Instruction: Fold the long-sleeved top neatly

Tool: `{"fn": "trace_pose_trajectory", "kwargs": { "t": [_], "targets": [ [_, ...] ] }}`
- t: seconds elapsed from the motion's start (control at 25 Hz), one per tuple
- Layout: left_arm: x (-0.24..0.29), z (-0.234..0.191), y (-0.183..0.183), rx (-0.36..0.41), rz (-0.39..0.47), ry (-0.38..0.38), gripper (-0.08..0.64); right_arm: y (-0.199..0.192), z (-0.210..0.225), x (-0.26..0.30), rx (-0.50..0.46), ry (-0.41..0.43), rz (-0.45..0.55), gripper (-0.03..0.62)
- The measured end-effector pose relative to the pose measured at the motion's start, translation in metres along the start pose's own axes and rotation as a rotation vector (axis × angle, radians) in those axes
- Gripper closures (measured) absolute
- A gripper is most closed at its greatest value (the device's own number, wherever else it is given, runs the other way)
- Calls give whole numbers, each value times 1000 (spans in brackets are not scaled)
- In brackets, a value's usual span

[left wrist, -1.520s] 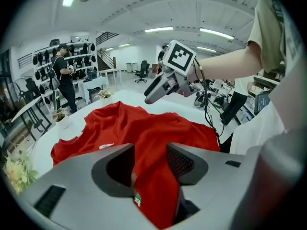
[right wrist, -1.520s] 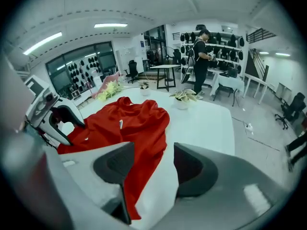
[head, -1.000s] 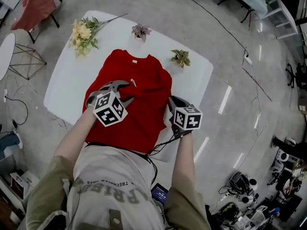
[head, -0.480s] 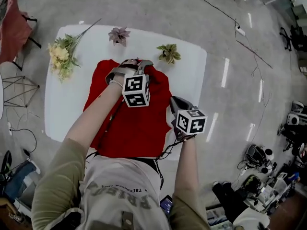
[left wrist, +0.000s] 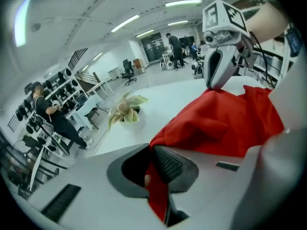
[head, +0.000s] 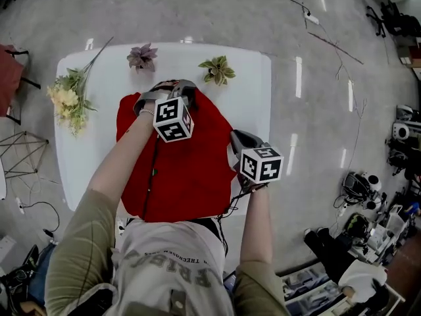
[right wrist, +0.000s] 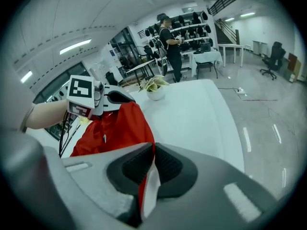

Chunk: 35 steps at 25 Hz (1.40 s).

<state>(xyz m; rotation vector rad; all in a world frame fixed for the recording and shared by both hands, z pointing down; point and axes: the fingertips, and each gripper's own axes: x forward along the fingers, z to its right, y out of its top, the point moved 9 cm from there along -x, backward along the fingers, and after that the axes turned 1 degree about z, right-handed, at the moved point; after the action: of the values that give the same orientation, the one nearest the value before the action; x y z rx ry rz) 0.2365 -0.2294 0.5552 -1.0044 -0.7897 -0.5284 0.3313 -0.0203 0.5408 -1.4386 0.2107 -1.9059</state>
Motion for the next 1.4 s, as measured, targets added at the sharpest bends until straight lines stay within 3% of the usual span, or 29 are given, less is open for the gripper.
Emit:
{"fn": "trace_pose_trajectory", "kwargs": {
  "t": [0.28, 0.44, 0.52, 0.64, 0.68, 0.76, 0.96, 1.16, 1.32, 1.4],
  "targets": [
    [9, -4, -5, -88, 23, 38, 516, 1, 3, 18, 8, -138, -52, 575],
    [-21, -12, -14, -251, 58, 105, 394, 2, 2, 22, -33, -149, -59, 572],
    [-52, -13, -27, -348, 75, 133, 390, 3, 2, 16, -68, -127, -31, 531],
    [-110, 0, -52, -472, 94, 173, 390, 6, 0, -2, -106, -30, 20, 390],
    [-130, 9, -59, -506, 98, 180, 390, 6, -3, -10, -128, 9, 29, 357],
    [-169, 36, -73, -556, 85, 184, 390, 4, -11, -25, -207, 74, 32, 354],
    [-230, 150, -95, -647, -43, 163, 382, -16, -39, -54, -415, 187, 16, 354],
    [-215, 263, -87, -889, -121, 128, 351, -37, -46, -56, -514, 261, -42, 354],
    [-191, 282, -87, -975, -197, 163, 356, -58, -48, -57, -512, 260, -75, 354],
    [-189, 284, -88, -993, -230, 180, 431, -61, -51, -59, -520, 267, -73, 354]
  ]
}}
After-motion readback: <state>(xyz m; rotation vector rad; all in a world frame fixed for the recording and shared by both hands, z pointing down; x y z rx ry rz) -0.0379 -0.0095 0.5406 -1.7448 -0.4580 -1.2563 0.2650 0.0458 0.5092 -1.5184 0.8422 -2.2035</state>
